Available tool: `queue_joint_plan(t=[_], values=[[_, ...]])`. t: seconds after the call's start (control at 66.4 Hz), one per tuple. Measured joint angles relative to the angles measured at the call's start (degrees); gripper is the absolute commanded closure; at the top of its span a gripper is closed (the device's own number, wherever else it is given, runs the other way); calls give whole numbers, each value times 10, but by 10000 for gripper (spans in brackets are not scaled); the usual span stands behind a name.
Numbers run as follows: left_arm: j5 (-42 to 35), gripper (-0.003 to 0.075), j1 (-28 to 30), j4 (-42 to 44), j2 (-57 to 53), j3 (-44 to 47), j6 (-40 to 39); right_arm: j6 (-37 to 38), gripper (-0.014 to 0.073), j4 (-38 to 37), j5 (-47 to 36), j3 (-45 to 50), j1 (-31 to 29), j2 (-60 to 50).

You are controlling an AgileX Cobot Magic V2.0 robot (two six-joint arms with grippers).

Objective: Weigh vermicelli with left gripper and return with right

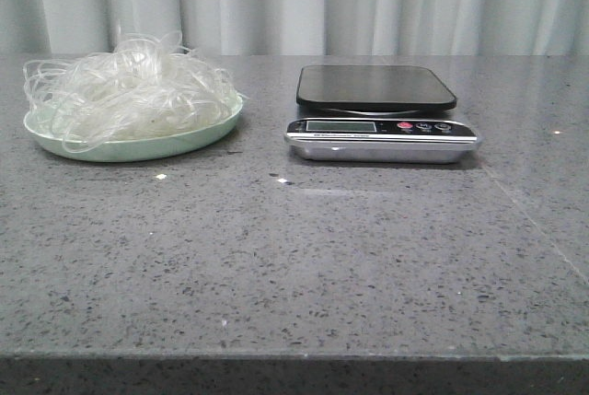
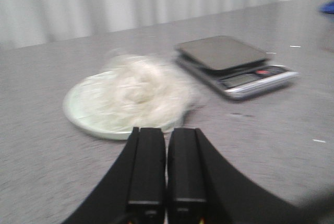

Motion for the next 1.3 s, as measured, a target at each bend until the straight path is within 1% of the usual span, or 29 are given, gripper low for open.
queue_joint_plan(t=[0.09, 0.211, 0.332, 0.452, 0.558, 1.296], values=[[-58, 593, 82, 1, -25, 55, 0, 0, 415, 0, 0, 0, 0, 0], [-130, 593, 170, 1, -60, 111, 0, 0, 415, 0, 0, 0, 0, 0], [-175, 593, 232, 1, -75, 148, 0, 0, 415, 0, 0, 0, 0, 0], [-198, 593, 270, -4, -75, 149, 0, 0, 415, 0, 0, 0, 0, 0], [-201, 593, 282, -6, -75, 149, 0, 0, 415, 0, 0, 0, 0, 0], [-202, 593, 282, -6, -75, 149, 0, 0, 415, 0, 0, 0, 0, 0]])
